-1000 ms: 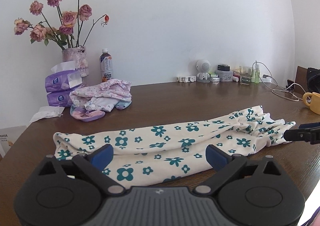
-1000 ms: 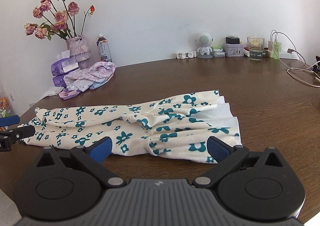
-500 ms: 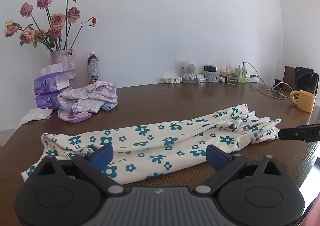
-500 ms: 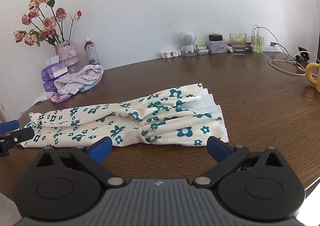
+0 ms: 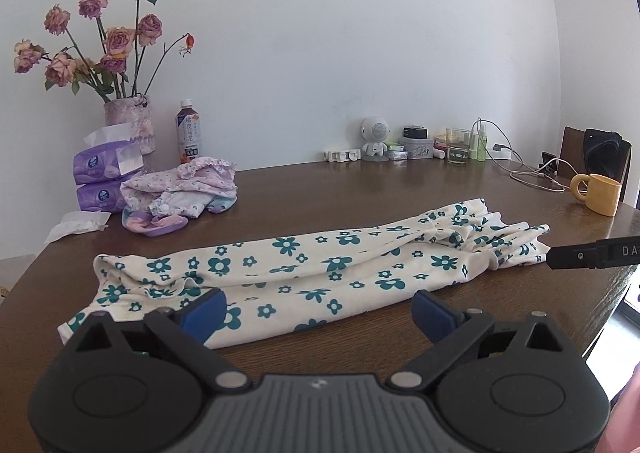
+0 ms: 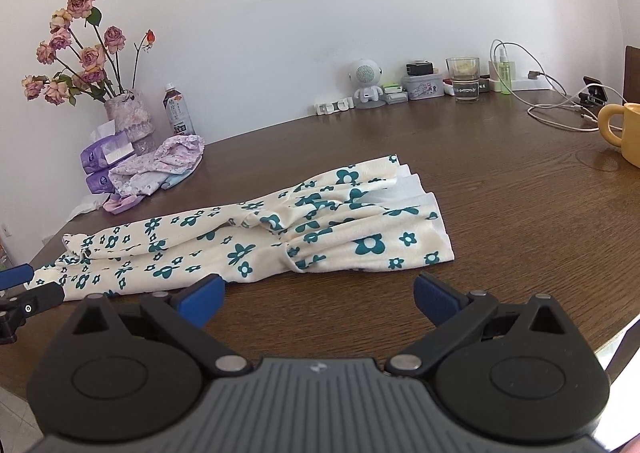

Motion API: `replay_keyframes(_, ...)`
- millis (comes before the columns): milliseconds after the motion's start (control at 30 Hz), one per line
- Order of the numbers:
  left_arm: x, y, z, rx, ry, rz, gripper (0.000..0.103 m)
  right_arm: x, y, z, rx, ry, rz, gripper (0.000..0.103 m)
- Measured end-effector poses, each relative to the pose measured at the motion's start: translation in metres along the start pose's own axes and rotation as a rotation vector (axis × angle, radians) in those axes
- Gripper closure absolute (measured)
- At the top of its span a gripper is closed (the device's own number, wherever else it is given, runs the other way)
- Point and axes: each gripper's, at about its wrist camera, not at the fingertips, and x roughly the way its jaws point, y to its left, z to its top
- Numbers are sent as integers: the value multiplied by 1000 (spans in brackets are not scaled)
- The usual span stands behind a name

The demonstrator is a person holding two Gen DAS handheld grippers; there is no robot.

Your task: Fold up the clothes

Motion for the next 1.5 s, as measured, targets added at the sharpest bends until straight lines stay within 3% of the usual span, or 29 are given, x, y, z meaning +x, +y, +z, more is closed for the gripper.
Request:
replay_keyframes(533,12,-8,4,5,15,-26,4,4,-5,0,2,23,-15,0)
replay_keyframes(833,44,-15,15,25,55,-19,4,18,-11,1,21,47,10,0)
replay_keyframes(1500,123,-36,48,70,116,-100,4,68,-34,22,87,136,62,0)
